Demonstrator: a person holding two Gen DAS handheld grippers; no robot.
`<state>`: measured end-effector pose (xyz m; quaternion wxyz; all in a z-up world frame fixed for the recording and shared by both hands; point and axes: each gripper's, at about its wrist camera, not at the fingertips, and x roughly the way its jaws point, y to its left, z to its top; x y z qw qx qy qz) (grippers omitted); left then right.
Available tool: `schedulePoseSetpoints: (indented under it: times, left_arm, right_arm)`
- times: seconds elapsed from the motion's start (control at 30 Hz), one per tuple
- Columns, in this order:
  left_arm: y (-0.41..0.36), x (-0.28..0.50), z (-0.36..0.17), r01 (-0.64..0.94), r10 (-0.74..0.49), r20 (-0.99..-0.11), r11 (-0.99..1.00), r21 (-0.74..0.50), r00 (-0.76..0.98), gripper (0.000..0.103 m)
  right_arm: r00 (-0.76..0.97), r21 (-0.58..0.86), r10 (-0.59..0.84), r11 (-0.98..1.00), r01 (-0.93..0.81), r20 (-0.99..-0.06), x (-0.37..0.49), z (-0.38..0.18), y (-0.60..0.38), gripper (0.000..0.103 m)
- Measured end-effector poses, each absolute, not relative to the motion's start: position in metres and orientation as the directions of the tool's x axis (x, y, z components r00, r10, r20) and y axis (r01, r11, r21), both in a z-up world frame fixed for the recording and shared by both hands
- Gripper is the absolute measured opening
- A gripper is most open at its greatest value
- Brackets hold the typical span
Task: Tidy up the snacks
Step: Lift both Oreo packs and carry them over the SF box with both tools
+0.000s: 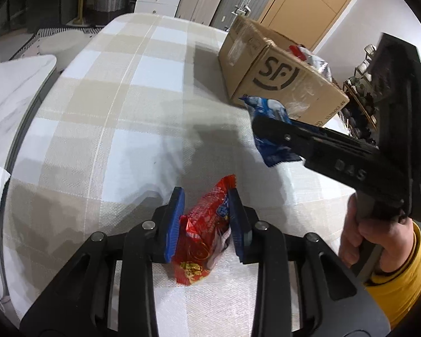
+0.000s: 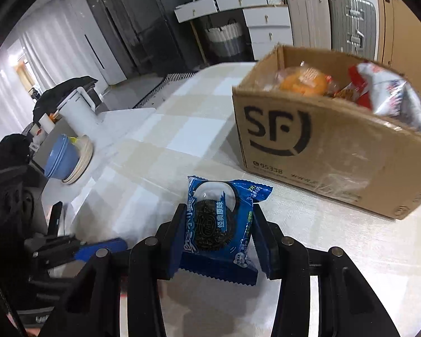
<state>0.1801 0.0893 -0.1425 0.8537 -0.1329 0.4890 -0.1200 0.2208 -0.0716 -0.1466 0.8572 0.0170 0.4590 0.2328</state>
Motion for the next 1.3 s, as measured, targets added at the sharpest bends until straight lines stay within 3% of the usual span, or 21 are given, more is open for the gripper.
schedulePoseSetpoints:
  times: [0.47, 0.9, 1.3]
  left_arm:
    - [0.077, 0.168, -0.137, 0.128, -0.368, -0.798, 0.928, -0.351, 0.477, 0.022]
    - [0.046, 0.148, -0.103, 0.238, -0.359, -0.763, 0.933, -0.272, 0.537, 0.020]
    - [0.032, 0.151, -0.112, 0.265, -0.382, -0.772, 0.922, -0.282, 0.509, 0.019]
  right_arm:
    - [0.511, 0.281, 0.454, 0.881, -0.381, -0.730, 0.174, -0.128, -0.111, 0.044]
    - [0.566, 0.321, 0.487, 0.871, -0.373, -0.665, 0.144, -0.098, -0.145, 0.044]
    - [0.561, 0.345, 0.474, 0.880, -0.325, -0.679, 0.139, -0.113, -0.168, 0.044]
